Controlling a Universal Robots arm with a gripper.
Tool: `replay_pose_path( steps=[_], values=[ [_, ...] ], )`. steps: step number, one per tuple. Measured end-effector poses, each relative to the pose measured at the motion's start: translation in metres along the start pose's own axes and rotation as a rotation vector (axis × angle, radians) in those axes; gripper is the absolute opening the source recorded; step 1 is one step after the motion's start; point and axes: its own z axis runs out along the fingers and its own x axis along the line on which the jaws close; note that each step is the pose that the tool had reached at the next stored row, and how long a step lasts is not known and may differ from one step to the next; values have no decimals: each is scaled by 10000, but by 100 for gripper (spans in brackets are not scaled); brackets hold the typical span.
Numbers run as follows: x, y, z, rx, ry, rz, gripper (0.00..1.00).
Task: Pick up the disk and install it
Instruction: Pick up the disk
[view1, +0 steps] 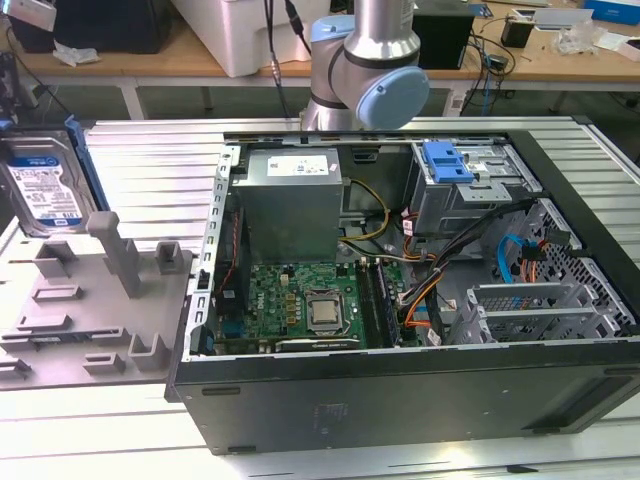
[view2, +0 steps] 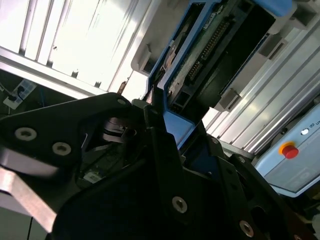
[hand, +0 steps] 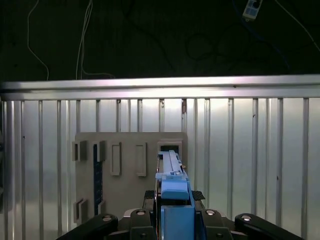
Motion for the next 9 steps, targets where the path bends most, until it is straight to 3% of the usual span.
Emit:
replay_pose_path(
  steps=[7, 9],
  values=[
    [21, 1, -146, 17, 1, 3, 37],
    [33, 1, -226, 22, 1, 4, 37]
  ],
)
